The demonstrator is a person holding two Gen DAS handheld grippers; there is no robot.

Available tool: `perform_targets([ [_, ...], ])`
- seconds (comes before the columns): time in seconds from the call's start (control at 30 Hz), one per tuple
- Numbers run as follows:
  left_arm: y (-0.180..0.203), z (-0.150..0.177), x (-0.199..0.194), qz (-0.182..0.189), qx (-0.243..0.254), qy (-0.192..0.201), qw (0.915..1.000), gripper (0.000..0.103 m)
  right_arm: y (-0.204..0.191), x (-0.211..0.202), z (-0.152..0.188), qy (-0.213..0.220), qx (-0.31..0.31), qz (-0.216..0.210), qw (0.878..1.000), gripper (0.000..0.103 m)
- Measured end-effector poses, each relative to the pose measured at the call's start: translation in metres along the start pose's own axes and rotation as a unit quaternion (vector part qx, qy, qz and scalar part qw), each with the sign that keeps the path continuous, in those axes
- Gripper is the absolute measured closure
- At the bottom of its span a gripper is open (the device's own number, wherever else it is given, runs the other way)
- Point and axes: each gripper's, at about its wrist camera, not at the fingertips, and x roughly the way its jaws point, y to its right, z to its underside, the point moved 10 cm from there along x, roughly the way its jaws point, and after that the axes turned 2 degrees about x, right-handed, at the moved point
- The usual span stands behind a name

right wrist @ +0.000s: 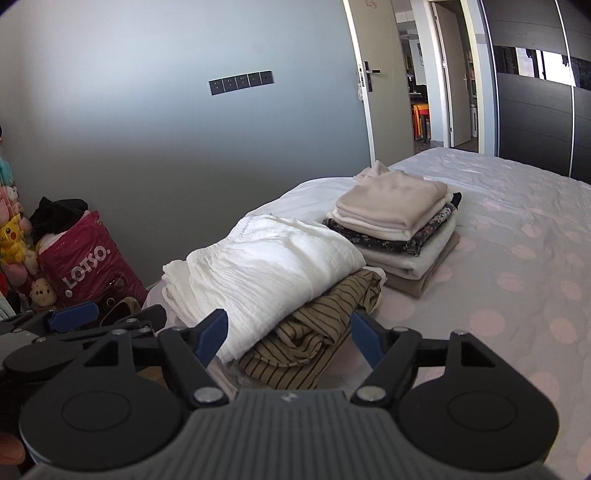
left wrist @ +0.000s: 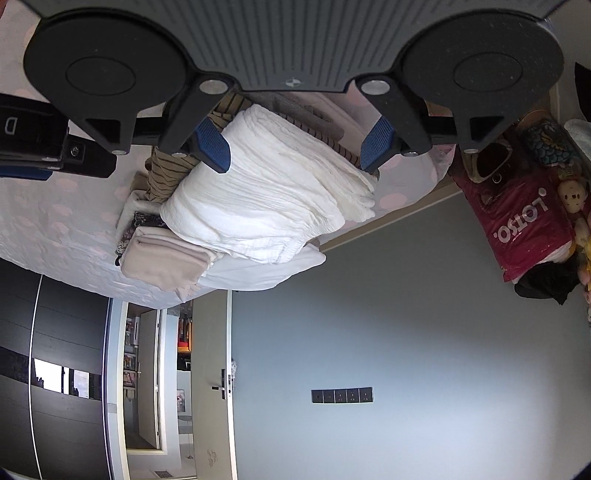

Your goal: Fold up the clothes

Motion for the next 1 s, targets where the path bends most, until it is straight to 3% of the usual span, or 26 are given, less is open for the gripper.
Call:
perform_targets([
  [0.33, 0.002, 0.022, -0.001, 0.007, -0.004, -0.023, 0.9997, 0.026, -0.007, -0.004, 0.02, 0.004, -0.01, 0.015, 1.0, 0.027],
  [1.0, 0.009, 0.029, 0.003, 0.006, 0.004, -0.037, 0.9993, 0.026, 0.0, -0.004, 0.025, 0.006, -0.012, 0.026, 1.0, 0.026],
])
